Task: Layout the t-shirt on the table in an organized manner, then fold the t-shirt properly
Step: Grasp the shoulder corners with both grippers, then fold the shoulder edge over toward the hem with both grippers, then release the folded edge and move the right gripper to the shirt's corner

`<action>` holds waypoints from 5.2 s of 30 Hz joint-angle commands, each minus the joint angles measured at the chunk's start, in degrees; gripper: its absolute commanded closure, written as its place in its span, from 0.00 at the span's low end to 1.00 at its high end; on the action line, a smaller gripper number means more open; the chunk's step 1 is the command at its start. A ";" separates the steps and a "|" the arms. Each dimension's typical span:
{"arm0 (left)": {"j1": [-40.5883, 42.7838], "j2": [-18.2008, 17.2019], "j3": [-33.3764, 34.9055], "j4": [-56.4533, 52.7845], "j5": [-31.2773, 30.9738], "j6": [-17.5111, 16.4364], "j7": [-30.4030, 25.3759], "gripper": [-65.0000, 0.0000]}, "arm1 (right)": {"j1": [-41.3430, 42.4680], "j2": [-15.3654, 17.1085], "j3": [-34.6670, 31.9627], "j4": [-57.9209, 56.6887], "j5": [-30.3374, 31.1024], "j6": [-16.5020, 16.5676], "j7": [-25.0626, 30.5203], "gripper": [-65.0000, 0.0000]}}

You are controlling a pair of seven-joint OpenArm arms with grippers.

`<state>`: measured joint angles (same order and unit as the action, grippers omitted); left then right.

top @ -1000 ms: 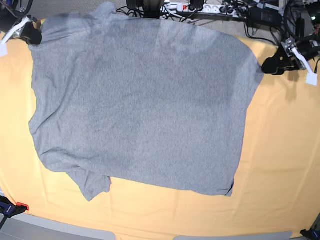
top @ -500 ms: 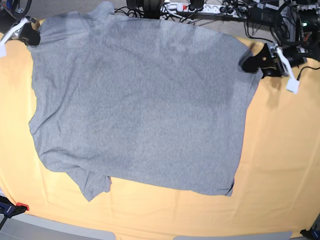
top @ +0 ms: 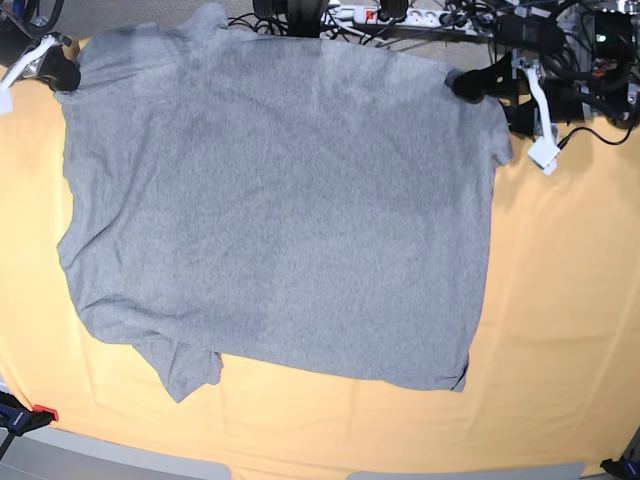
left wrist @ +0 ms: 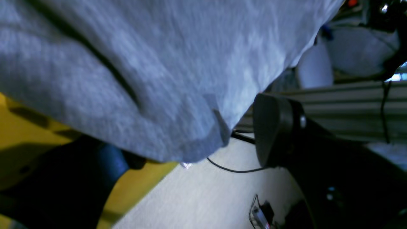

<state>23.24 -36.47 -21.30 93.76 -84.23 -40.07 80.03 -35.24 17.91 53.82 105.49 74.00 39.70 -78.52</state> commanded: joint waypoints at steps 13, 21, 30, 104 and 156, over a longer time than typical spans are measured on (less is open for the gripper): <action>-0.09 0.17 -0.48 0.68 1.18 0.07 -2.69 0.72 | -0.28 0.98 0.55 1.03 1.01 0.30 0.85 1.00; -0.26 -2.14 -4.04 2.23 -0.77 0.07 -0.03 1.00 | -0.26 1.03 0.55 1.03 1.01 0.30 0.85 1.00; -0.20 -2.54 -10.97 9.97 -0.77 0.07 -0.03 1.00 | 0.81 1.29 0.55 1.03 1.03 0.30 0.68 1.00; -20.44 5.20 1.05 6.29 24.83 0.07 -21.88 1.00 | 16.68 1.33 -10.36 3.78 -23.87 0.30 16.35 1.00; -22.60 -0.07 1.03 6.29 26.56 1.38 -20.87 0.24 | 7.17 -11.15 -1.33 3.93 -15.17 -1.95 7.87 0.40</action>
<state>1.41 -35.40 -19.84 99.29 -56.51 -38.61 60.18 -27.90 6.17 52.18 108.66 57.65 37.47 -71.72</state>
